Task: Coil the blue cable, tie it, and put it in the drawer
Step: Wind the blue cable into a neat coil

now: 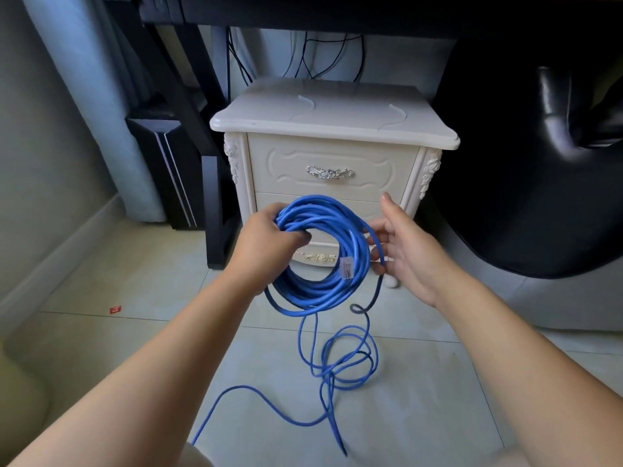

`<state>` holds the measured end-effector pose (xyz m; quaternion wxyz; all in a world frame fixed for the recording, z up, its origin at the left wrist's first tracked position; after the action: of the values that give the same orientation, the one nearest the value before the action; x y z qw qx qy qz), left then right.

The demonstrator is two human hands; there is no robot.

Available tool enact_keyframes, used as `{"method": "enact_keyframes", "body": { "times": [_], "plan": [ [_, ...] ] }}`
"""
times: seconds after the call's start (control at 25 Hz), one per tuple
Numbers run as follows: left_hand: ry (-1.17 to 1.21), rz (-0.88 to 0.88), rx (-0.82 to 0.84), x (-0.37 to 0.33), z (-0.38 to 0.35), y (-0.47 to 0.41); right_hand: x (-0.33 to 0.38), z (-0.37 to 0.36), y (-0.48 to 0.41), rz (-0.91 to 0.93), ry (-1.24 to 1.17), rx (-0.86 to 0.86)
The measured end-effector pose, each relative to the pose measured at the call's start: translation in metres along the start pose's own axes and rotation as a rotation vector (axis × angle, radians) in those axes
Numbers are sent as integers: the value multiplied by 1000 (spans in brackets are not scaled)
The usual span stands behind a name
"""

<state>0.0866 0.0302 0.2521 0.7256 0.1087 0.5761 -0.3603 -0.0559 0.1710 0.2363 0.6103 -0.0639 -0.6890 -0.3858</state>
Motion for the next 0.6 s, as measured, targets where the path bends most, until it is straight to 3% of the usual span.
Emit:
{"method": "enact_keyframes", "body": {
  "times": [0.28, 0.36, 0.6],
  "plan": [
    [-50, -29, -179, -3, 7, 3, -17, -26, 5, 35, 64, 331],
    [-4, -6, -228, -1, 6, 4, -21, -31, 7, 33, 77, 354],
    [154, 61, -294, -2, -5, 12, -23, -34, 0, 57, 115, -74]
  ]
}}
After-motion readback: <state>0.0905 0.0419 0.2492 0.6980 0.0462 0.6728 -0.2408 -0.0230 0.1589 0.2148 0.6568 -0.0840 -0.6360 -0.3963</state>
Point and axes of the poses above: each hand's wrist, its own y-axis away from the middle knuckle, its own z-axis out of the back of the hand, x = y × z, the point moved 6 cm from there along -y, towards the middle knuckle, and after that the axes turned 15 degrees about -z, right-handed, at the moved point
